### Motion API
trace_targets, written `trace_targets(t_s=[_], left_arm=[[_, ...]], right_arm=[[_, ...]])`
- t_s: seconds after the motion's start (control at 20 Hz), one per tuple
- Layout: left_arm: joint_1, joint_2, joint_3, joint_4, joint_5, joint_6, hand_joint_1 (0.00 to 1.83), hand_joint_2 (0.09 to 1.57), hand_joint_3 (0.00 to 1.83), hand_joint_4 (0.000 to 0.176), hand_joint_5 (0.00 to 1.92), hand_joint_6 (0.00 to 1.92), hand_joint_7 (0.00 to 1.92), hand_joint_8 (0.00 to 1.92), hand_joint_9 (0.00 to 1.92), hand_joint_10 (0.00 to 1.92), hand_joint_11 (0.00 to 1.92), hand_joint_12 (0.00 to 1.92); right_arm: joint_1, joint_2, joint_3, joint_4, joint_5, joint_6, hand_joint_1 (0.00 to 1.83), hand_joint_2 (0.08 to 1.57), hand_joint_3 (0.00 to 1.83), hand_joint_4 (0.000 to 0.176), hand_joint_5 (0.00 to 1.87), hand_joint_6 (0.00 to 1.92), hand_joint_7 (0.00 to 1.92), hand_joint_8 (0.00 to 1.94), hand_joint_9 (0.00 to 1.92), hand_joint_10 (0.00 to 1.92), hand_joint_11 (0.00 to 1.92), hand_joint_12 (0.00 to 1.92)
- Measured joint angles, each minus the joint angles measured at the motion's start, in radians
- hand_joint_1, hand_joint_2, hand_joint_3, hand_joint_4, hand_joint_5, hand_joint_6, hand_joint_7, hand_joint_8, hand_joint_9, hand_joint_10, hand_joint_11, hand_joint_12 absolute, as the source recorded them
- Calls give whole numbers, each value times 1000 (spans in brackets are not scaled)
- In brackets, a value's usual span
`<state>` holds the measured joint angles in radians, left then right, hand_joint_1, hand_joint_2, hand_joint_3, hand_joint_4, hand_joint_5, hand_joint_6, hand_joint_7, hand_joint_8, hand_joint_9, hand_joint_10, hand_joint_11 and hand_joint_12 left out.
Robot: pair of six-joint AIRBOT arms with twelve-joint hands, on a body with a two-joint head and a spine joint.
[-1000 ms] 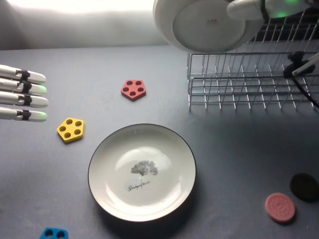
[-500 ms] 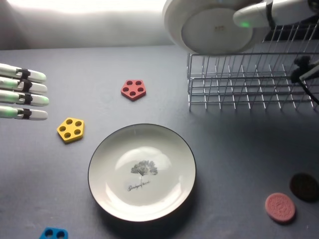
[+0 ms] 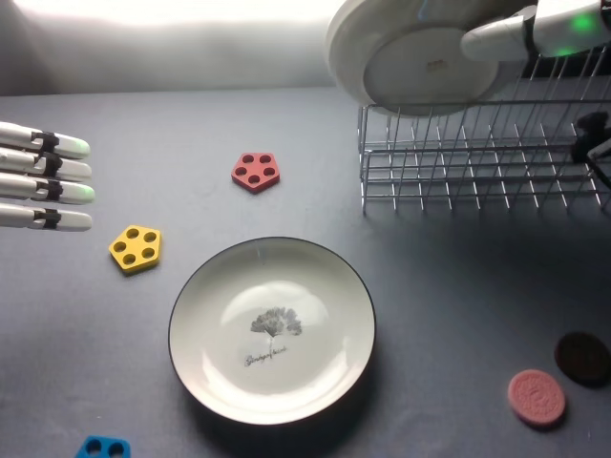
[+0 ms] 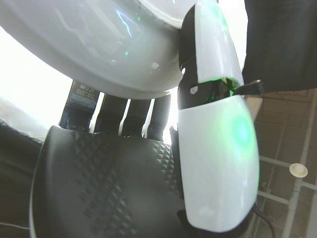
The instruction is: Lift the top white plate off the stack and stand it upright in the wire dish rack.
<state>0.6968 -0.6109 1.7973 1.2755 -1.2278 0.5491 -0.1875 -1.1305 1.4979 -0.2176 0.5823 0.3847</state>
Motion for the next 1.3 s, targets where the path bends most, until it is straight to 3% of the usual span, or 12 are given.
trace_targets(t_s=[0.3,0.45,0.6,0.9,1.1,1.3], left_arm=[[0,0,0,1,-1,0,105,845,1,0,0,0,0,0,0,0,17,7],[0,0,0,1,-4,0,100,843,0,0,0,0,0,0,0,0,31,14],[0,-3,0,-20,-21,1,80,850,3,0,0,0,0,0,0,0,26,12],[0,-3,0,-49,-13,-16,75,841,0,0,0,0,0,0,0,0,44,20],[5,-3,-7,-116,-8,-18,93,837,0,0,5,2,0,0,0,0,40,19],[5,-4,-30,-87,-19,7,66,851,2,0,0,0,0,0,0,0,5,4]], right_arm=[[-31,-21,53,-16,19,37,1492,1079,1,0,847,1164,1024,674,1055,790,992,1336],[-49,-25,73,-14,39,48,1498,1051,0,0,896,1015,1099,569,1168,642,1032,1295],[-59,-26,85,-27,45,65,1496,1059,1,0,870,1070,1084,584,1154,659,1002,1334],[-60,-27,128,-57,58,112,1498,1044,0,0,942,963,1097,559,1185,612,1019,1306],[-68,-27,136,-74,66,124,1496,1057,1,0,901,1026,1054,646,1154,653,1011,1318],[-82,-27,132,-80,71,129,1495,1065,0,0,893,1075,1065,608,1111,716,982,1354]])
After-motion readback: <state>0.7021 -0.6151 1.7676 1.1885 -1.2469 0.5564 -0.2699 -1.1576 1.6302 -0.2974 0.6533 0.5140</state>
